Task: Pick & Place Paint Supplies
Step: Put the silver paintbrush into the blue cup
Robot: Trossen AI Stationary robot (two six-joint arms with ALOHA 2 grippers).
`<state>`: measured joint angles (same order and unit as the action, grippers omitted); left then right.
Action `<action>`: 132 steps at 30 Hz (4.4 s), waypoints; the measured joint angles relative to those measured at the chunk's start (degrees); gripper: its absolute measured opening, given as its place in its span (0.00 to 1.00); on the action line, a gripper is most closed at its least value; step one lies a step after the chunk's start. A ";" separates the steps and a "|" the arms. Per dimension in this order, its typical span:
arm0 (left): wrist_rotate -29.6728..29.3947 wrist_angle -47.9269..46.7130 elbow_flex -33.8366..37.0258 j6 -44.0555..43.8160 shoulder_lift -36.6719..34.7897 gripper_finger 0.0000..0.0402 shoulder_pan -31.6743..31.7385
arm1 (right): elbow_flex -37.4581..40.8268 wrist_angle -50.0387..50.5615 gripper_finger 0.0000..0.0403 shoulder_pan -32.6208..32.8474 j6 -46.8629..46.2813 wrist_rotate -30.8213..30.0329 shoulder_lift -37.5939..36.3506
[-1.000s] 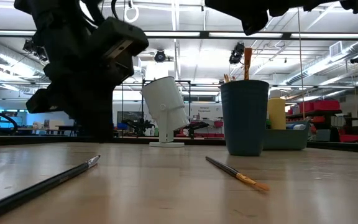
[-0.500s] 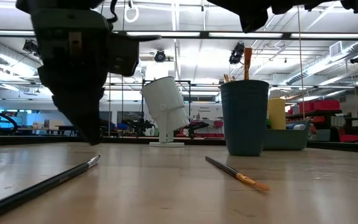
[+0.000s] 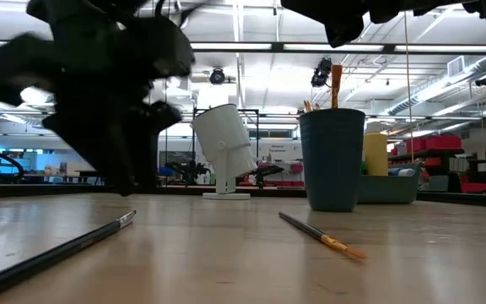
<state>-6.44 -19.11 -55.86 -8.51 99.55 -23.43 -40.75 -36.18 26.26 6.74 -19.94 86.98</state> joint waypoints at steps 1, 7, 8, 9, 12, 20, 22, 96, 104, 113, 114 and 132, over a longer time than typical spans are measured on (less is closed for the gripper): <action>-0.50 0.38 0.00 5.56 0.00 0.41 -0.48 | 0.00 -0.07 0.42 0.00 0.08 0.00 0.00; -0.26 1.14 0.00 24.29 0.00 0.47 -2.97 | 0.00 -0.03 0.42 0.00 0.27 -0.02 0.00; -0.86 1.23 0.00 25.86 0.00 0.47 -3.24 | 0.00 -0.02 0.42 0.00 0.67 -0.02 0.00; -2.14 1.77 0.00 27.06 0.00 0.47 -3.47 | 0.00 -0.04 0.42 0.00 1.06 -0.03 0.00; -4.21 5.41 -0.02 28.62 0.00 0.47 -3.58 | 0.00 0.04 0.42 0.00 1.40 -0.04 0.00; 0.42 6.28 -0.02 31.92 4.16 0.47 -2.38 | 0.02 0.20 0.42 0.00 1.42 -0.04 0.00; 0.00 6.63 -0.11 32.73 4.54 0.47 -2.47 | 0.02 0.26 0.42 0.00 1.42 -0.06 0.00; -61.76 15.30 -16.81 94.49 5.79 0.02 -12.22 | 0.02 2.49 0.42 -11.03 -37.79 19.43 -0.02; -61.50 16.13 -16.81 98.35 5.79 0.02 -9.92 | 0.02 2.45 0.42 -12.90 -37.79 23.61 -0.02; -60.98 16.23 -16.85 100.95 5.77 0.03 -7.81 | 0.02 2.66 0.32 -13.16 -37.18 23.59 0.00; -60.73 16.24 -16.86 100.95 5.77 0.03 -7.82 | 0.02 2.72 0.28 -13.16 -37.17 23.58 0.02; -63.33 23.96 -16.85 89.96 5.66 0.19 -10.91 | 0.01 2.22 0.03 -13.35 -31.96 24.26 -0.94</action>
<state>-69.77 4.85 -72.71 81.45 105.21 -34.34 -40.75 -33.97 12.91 -25.22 4.32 86.04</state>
